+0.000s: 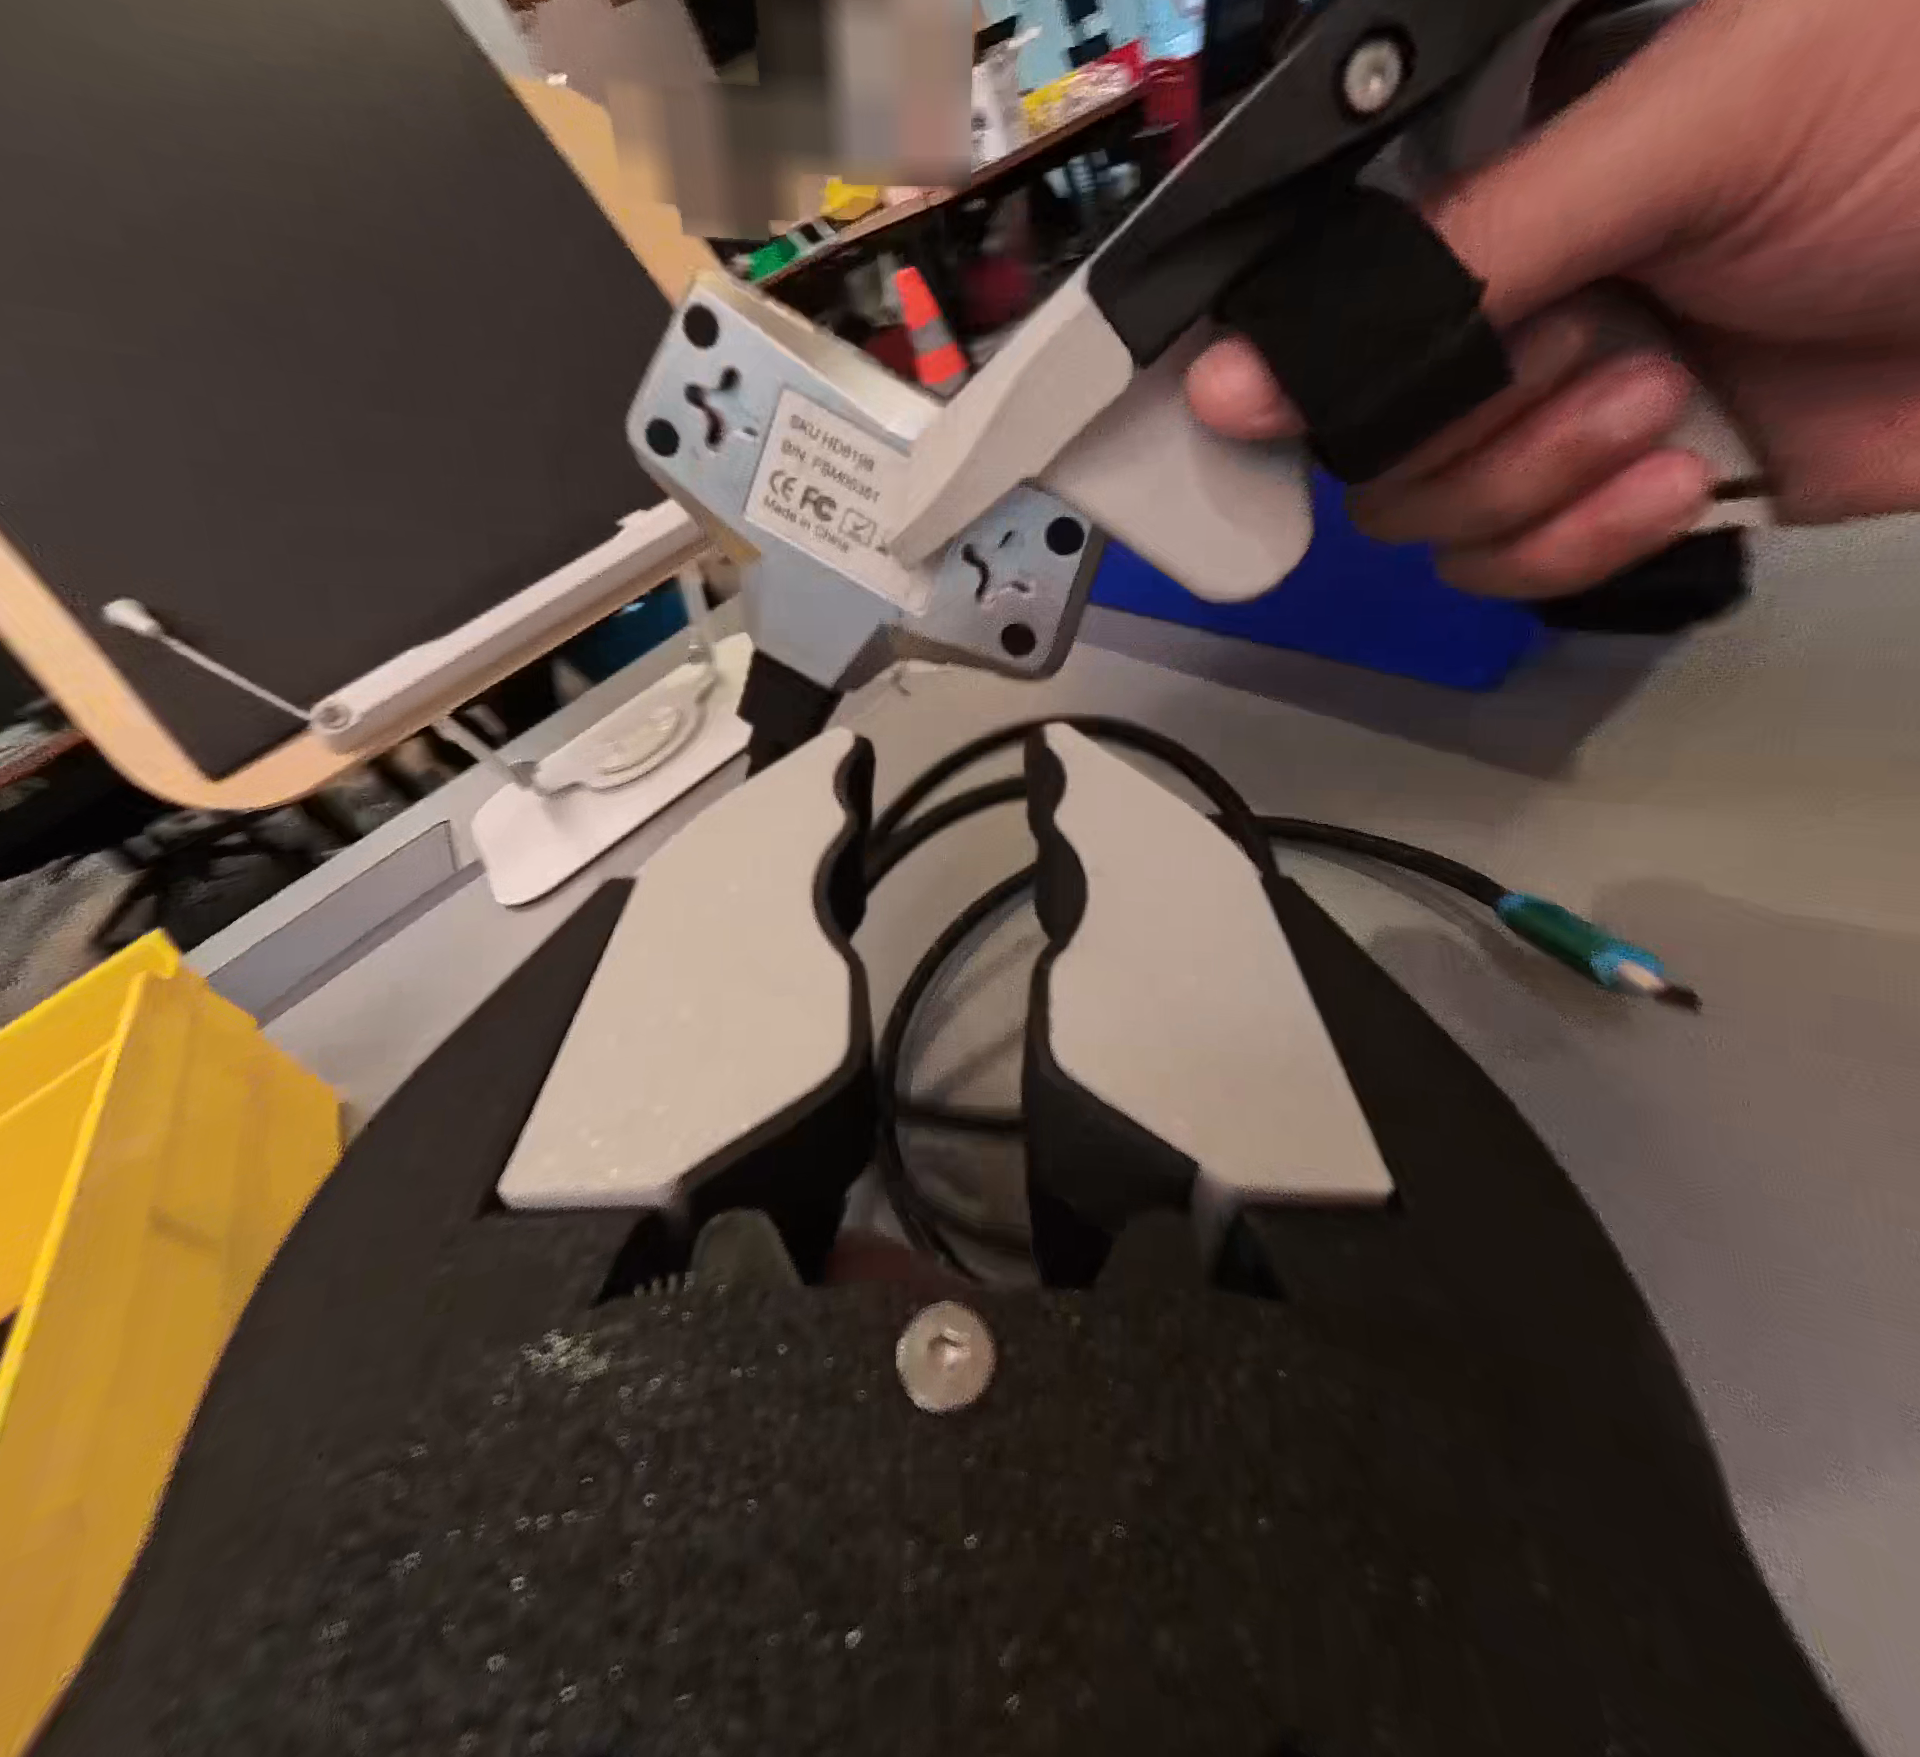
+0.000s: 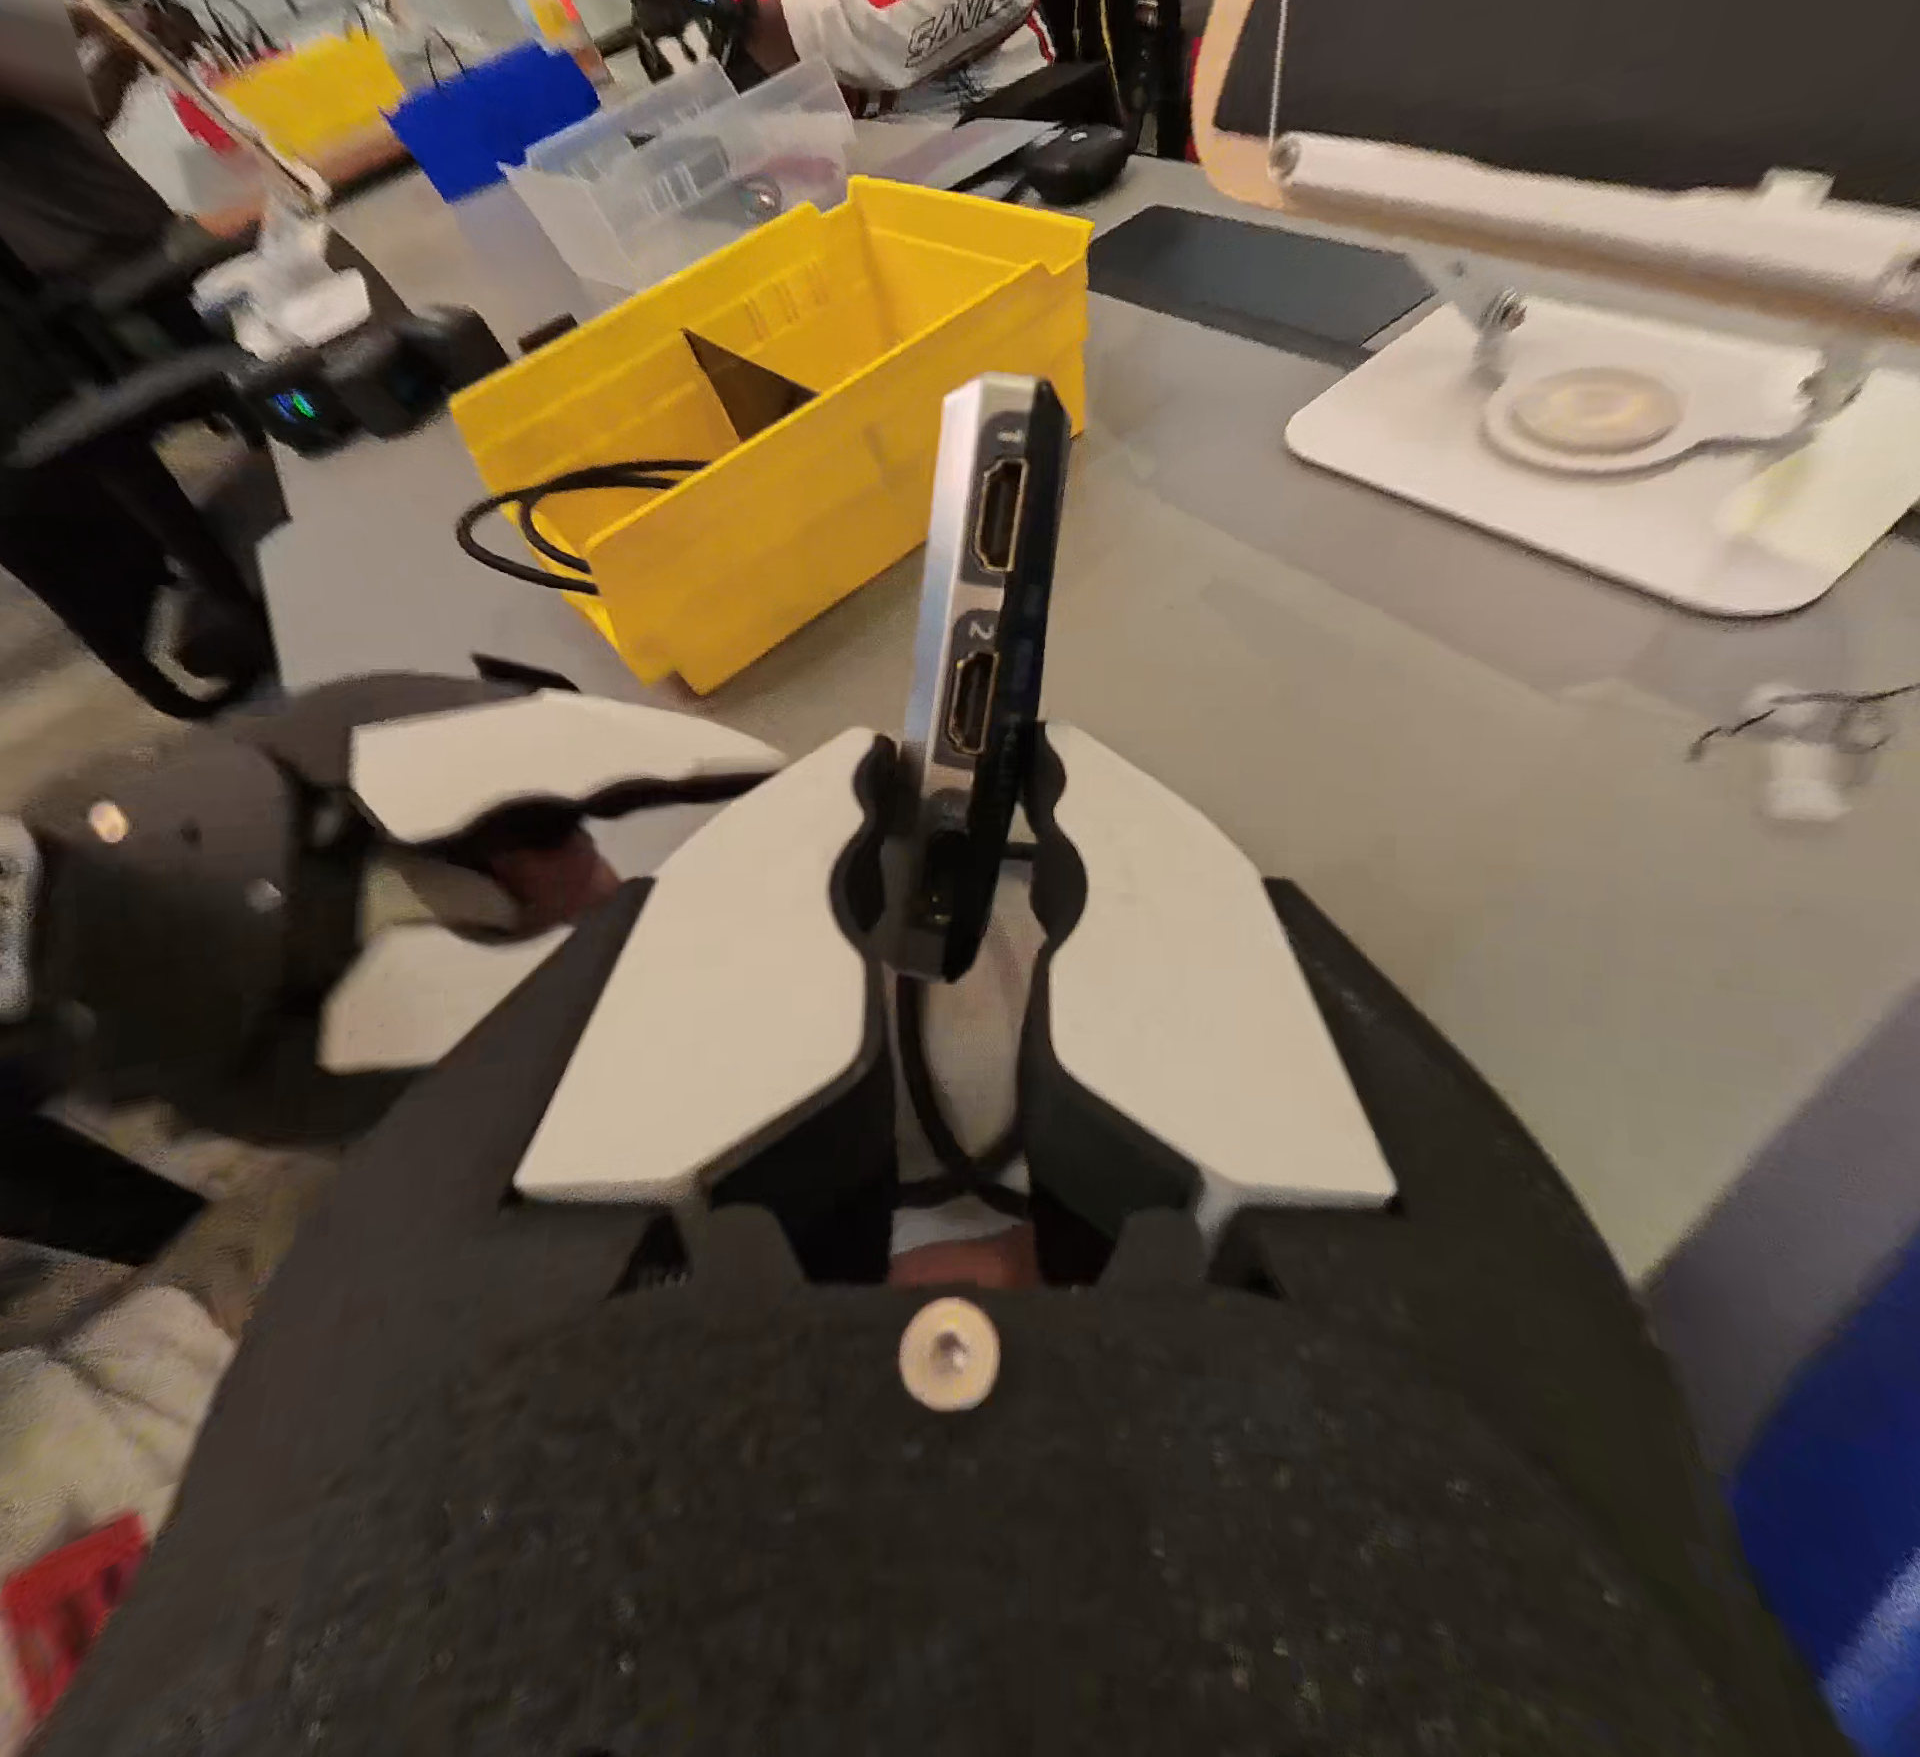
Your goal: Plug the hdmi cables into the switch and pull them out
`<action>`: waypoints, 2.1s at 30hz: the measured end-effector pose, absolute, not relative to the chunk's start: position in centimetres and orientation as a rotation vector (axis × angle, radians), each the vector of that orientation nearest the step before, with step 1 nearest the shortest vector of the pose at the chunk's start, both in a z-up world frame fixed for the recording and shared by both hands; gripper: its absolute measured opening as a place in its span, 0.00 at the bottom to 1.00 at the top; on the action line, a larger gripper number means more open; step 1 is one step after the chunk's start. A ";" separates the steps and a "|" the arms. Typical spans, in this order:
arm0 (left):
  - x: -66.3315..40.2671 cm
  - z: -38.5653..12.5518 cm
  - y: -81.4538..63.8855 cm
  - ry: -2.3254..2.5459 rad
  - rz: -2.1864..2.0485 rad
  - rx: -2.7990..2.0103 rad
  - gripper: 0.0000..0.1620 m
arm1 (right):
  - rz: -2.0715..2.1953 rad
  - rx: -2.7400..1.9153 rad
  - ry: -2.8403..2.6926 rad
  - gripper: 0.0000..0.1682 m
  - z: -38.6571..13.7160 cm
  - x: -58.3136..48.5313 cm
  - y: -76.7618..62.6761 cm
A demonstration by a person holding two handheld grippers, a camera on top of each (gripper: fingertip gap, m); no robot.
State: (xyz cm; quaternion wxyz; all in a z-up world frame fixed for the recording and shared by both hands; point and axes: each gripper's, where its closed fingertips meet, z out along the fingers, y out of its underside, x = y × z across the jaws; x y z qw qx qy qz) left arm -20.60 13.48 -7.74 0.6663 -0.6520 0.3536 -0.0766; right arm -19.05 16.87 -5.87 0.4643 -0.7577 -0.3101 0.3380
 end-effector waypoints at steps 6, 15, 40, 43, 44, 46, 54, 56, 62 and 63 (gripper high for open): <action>-25.1 -2.2 12.2 0.935 -0.406 -1.529 0.21 | 0.422 -1.630 -1.092 0.13 -3.1 -19.9 14.4; -24.8 -0.5 8.2 1.559 -0.423 -1.353 0.23 | 0.353 -1.400 -1.478 0.13 -2.8 -23.0 9.1; -21.5 -1.7 6.3 1.665 -0.522 -1.097 0.12 | 0.513 -1.311 -1.579 0.12 -3.4 -21.7 6.8; -21.6 -1.7 7.0 1.654 -0.449 -1.085 0.13 | 0.495 -1.332 -1.509 0.12 -3.4 -21.9 7.9; -21.7 -1.5 7.4 1.643 -0.422 -1.083 0.13 | 0.511 -1.350 -1.482 0.13 -3.3 -21.7 8.1; -22.3 -0.1 8.3 1.591 -0.377 -1.073 0.13 | 0.501 -1.394 -1.376 0.15 -2.2 -20.8 9.3; -26.5 4.4 11.1 1.383 -0.167 -1.013 0.13 | 0.674 -1.534 -1.237 0.19 -2.6 -16.1 7.8; -26.5 2.6 11.2 1.388 -0.086 -1.015 0.12 | 0.663 -1.640 -1.251 0.21 -6.3 -14.6 7.3; -26.1 -3.9 9.9 1.367 -0.060 -1.082 0.12 | 0.619 -1.910 -1.191 0.22 -15.4 -9.7 5.2; -26.0 -4.4 9.4 1.368 -0.085 -1.089 0.13 | 0.613 -1.933 -1.197 0.22 -16.1 -9.4 4.8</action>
